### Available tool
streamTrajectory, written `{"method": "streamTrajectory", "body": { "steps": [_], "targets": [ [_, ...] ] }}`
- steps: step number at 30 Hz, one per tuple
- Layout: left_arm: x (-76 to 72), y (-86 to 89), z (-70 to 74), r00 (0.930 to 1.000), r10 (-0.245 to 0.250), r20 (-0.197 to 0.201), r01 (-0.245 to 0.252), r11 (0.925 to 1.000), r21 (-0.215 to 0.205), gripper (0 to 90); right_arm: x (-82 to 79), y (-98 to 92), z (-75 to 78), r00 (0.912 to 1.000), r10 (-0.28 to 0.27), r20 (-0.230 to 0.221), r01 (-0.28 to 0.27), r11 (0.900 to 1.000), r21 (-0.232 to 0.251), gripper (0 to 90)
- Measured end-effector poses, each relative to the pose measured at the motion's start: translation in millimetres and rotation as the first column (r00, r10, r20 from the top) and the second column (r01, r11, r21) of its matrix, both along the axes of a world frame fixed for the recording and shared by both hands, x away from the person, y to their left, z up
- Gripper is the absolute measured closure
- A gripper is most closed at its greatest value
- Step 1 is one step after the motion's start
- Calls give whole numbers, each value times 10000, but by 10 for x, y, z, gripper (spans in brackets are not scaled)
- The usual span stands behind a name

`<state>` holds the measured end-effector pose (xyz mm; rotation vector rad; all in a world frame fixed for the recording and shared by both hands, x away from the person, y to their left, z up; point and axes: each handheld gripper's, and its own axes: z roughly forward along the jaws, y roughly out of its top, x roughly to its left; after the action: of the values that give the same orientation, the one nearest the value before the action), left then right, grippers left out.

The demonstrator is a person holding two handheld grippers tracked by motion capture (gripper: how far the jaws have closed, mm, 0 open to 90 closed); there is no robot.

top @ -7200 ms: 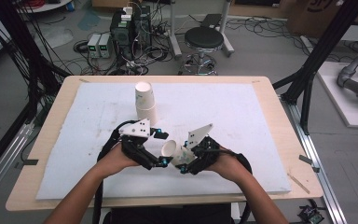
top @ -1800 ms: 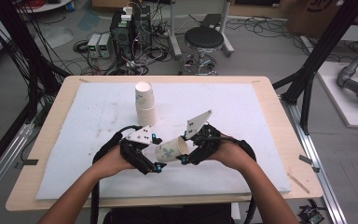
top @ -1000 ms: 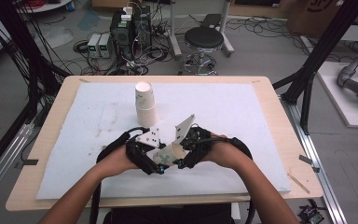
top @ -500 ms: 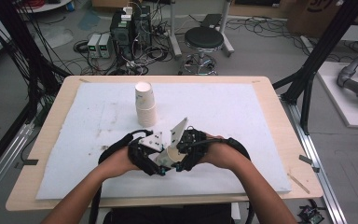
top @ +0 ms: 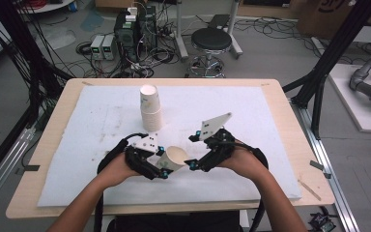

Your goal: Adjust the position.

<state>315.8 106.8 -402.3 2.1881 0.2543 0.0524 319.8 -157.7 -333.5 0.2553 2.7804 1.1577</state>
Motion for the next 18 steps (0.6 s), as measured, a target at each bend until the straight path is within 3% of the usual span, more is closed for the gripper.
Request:
{"method": "streamTrajectory", "body": {
  "steps": [4, 5, 7, 10, 12, 14, 15, 16, 18],
  "targets": [
    [-5, 101, -52, 9985, 547, 64, -545, 9981, -290, 367, -6, -241, -62, 9958, -908, -131, 914, 9943, 547, 205],
    [-5, 136, -63, 9972, 740, 48, -736, 9958, -550, 367, -12, -297, -82, 9935, -1133, -130, 1139, 9910, 702, 205],
    [-4, 180, -76, 9952, 972, 104, -962, 9926, -743, 368, -34, -409, -121, 9855, -1698, -29, 1692, 9802, 1024, 205],
    [-11, 261, -95, 9896, 1423, 219, -1389, 9836, -1152, 367, -75, -521, -149, 9770, -2129, 87, 2090, 9655, 1556, 205],
    [-15, 326, -110, 9836, 1781, 302, -1714, 9731, -1542, 367, -108, -587, -172, 9688, -2471, 212, 2391, 9534, 1840, 205],
    [-19, 390, -121, 9737, 2250, 349, -2138, 9561, -2006, 367, -134, -656, -201, 9561, -2891, 482, 2732, 9388, 2098, 205],
    [-16, 422, -122, 9703, 2387, 394, -2247, 9495, -2189, 367, -148, -696, -220, 9474, -3130, 674, 2910, 9296, 2264, 205],
    [-21, 449, -121, 9653, 2574, 436, -2404, 9416, -2357, 367, -165, -737, -241, 9330, -3472, 950, 3158, 9161, 2470, 205],
    [-28, 502, -126, 9568, 2860, 530, -2624, 9274, -2666, 367, -188, -821, -291, 9128, -3959, 1004, 3542, 8896, 2882, 206]
  ]
}}
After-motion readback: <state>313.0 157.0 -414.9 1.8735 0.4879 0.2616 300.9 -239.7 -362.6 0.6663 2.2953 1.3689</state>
